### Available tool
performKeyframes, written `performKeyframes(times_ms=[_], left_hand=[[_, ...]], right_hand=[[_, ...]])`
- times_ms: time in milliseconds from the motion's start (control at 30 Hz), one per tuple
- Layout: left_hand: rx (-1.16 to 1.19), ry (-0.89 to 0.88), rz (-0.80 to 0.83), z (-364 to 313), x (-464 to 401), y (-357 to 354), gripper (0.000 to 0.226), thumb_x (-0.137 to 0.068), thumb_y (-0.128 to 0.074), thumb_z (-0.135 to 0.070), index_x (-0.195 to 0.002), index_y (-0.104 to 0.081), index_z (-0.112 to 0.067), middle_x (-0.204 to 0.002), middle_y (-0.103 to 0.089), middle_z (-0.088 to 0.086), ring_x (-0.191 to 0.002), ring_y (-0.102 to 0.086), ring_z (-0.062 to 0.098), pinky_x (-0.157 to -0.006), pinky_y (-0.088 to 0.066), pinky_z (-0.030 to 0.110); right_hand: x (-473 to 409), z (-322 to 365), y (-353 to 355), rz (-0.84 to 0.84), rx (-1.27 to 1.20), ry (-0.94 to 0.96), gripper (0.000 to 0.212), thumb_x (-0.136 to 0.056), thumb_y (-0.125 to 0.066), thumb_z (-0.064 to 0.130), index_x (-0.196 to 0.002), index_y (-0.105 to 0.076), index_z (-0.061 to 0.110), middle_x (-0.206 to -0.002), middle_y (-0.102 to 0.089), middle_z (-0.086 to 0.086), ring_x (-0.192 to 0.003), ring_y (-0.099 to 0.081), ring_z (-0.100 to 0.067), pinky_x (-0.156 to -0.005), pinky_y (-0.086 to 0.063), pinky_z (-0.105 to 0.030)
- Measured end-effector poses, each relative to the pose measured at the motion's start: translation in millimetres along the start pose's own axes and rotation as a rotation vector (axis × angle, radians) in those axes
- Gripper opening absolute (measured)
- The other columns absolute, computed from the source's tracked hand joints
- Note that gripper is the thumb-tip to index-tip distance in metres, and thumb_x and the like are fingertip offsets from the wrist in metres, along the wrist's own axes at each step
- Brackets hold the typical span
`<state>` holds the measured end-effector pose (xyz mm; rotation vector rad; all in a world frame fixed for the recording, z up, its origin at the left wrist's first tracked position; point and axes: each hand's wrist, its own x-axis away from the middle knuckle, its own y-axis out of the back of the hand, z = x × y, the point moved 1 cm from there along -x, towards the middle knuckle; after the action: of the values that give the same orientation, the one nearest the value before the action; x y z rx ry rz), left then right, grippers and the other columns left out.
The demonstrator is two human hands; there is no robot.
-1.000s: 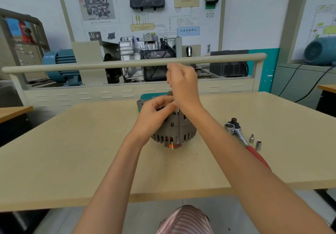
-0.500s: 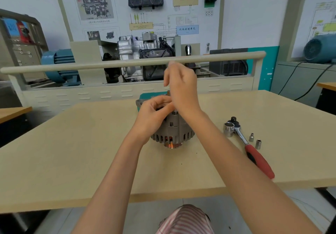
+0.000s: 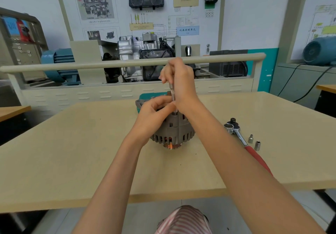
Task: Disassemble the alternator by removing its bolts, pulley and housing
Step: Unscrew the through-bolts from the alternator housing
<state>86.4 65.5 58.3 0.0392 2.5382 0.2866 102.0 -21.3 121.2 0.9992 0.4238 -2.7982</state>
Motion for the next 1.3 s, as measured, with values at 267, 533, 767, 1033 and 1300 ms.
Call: performKeyframes(times_ms=[267,533,767,1033,1300], left_hand=[[-0.013,0.023,-0.02,1,-1,1,0.011,-0.089,-0.062,-0.018,-0.097,-0.069,-0.015,-0.093,-0.072,0.005,-0.084,-0.065,0.007,-0.07,-0.046,0.013],[-0.027,0.008,-0.072,2,0,0,0.038,-0.086,-0.054,0.005,-0.062,-0.056,-0.024,-0.05,-0.061,-0.019,-0.05,-0.054,-0.01,-0.045,-0.035,0.003],[-0.018,0.018,-0.073,2,1,-1,0.04,-0.085,-0.056,0.004,-0.059,-0.058,-0.026,-0.051,-0.062,-0.018,-0.051,-0.056,-0.01,-0.044,-0.036,0.004],[-0.02,-0.033,0.009,-3,2,-1,0.047,-0.09,-0.055,-0.007,-0.064,-0.07,-0.043,-0.062,-0.066,-0.023,-0.061,-0.059,-0.012,-0.052,-0.039,0.002],[0.013,0.018,0.017,0,0,3,0.014,-0.091,-0.06,-0.022,-0.096,-0.07,-0.031,-0.091,-0.074,-0.013,-0.087,-0.067,-0.001,-0.066,-0.047,0.008]], right_hand=[[-4,-4,8,0.035,-0.159,-0.06,0.062,-0.097,-0.029,0.01,-0.036,-0.038,0.015,-0.041,-0.043,0.002,-0.054,-0.047,-0.014,-0.075,-0.05,-0.019],[18,-10,-2,-0.265,1.065,0.473,0.027,-0.089,-0.047,0.018,-0.065,-0.057,0.009,-0.069,-0.051,-0.004,-0.072,-0.046,-0.02,-0.078,-0.035,-0.033],[22,-6,-1,-0.289,1.256,0.447,0.024,-0.086,-0.044,0.023,-0.08,-0.062,0.009,-0.081,-0.056,-0.004,-0.081,-0.047,-0.021,-0.083,-0.03,-0.031],[14,-1,-5,-0.163,0.649,0.382,0.039,-0.079,-0.043,0.019,-0.044,-0.025,0.022,-0.048,-0.028,0.007,-0.057,-0.033,-0.015,-0.063,-0.025,-0.028],[-9,-2,7,0.013,-0.186,-0.087,0.059,-0.093,-0.035,0.008,-0.034,-0.033,0.015,-0.035,-0.037,0.002,-0.046,-0.041,-0.014,-0.072,-0.05,-0.022]])
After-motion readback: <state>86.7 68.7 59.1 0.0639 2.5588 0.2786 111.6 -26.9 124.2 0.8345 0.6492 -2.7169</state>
